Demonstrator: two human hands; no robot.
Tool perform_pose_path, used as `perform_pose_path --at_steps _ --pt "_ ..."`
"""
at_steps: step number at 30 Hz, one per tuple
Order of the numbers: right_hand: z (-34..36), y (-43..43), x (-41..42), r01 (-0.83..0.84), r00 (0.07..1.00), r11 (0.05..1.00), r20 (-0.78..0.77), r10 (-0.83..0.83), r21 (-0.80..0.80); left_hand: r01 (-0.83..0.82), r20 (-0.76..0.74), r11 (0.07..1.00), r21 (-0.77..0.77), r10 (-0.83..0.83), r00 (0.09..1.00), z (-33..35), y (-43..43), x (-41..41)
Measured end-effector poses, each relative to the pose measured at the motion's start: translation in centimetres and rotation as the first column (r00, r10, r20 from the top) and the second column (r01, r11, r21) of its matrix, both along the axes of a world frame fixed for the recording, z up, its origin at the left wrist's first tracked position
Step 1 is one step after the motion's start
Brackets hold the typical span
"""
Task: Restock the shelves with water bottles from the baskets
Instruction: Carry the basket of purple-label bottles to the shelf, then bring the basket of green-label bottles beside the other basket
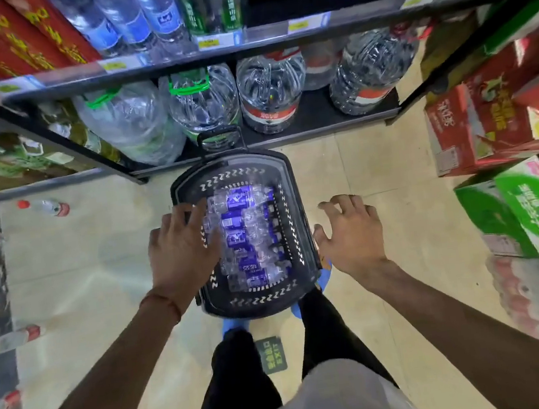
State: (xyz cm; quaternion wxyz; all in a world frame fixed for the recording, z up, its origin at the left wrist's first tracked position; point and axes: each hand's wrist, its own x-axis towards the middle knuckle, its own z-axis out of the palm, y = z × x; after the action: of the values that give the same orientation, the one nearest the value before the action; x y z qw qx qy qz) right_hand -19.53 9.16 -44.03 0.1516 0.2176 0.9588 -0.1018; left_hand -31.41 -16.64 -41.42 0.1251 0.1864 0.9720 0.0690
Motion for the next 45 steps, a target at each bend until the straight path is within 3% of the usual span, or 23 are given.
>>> perform_pose_path --at_steps 4,10,16,23,29,33,45 --pt "6.9 -2.0 1.8 0.065 0.989 0.997 -0.137 -0.057 0.05 0.213 -0.138 0.977 0.026 -0.207 0.969 5.9 0.0 0.0" --pt "15.5 -6.2 5.7 0.3 0.921 0.948 -0.292 -0.259 0.104 0.45 -0.241 0.884 0.125 -0.413 0.878 13.8 -0.5 0.1" --pt "22.3 -9.2 11.1 0.502 0.812 0.855 -0.409 -0.416 0.127 0.704 -0.288 0.708 0.057 -0.663 0.691 22.3 3.2 1.8" --pt "26.8 -9.0 20.0 0.683 0.693 0.708 -0.468 -0.549 0.179 0.891 -0.338 0.453 0.025 -0.835 0.434 27.6 10.7 8.3" --pt "27.6 -7.4 31.0 0.854 0.502 0.485 -0.543 -0.673 0.188 0.979 -0.369 0.204 -0.007 -0.911 0.187 28.9 18.3 18.3" --pt "27.7 -6.1 39.4 0.912 0.408 0.362 -0.513 -0.756 0.192 0.998 -0.368 0.053 -0.022 -0.929 0.041 29.2 23.0 27.6" --pt "27.5 -1.1 66.2 0.976 0.117 0.009 -0.486 -0.866 0.218 0.954 -0.348 -0.299 0.004 -0.895 -0.279 27.8 35.8 57.4"
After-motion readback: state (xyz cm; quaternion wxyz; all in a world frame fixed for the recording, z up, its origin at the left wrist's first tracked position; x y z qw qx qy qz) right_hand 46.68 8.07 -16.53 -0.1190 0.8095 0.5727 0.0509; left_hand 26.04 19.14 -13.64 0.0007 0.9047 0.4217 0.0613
